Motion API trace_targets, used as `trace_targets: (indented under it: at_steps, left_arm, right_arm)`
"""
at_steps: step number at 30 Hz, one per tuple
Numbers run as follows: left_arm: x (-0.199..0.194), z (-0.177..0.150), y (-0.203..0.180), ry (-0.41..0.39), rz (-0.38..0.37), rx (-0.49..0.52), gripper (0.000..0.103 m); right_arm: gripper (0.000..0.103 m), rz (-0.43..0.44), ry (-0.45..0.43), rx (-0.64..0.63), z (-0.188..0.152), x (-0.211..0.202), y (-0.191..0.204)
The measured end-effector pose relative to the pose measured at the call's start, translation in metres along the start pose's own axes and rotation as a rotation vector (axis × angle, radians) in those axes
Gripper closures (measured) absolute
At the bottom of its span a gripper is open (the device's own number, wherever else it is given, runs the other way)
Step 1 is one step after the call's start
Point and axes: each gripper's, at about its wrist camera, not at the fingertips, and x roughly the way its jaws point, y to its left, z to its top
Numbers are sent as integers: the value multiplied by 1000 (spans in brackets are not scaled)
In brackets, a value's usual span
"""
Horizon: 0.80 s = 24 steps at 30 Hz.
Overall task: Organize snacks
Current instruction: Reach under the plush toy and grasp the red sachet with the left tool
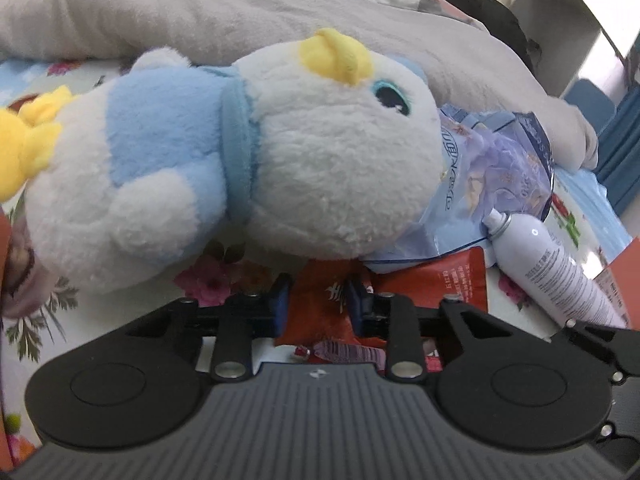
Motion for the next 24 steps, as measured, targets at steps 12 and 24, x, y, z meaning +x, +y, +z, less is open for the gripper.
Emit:
trace_targets:
  at_steps: [12, 24]
  left_arm:
    - [-26, -21, -5, 6, 27, -19, 91]
    - [-81, -68, -16, 2, 68, -76, 96]
  right_arm:
    - [73, 3, 56, -108, -11, -25, 18]
    - [80, -73, 89, -45, -52, -76, 40]
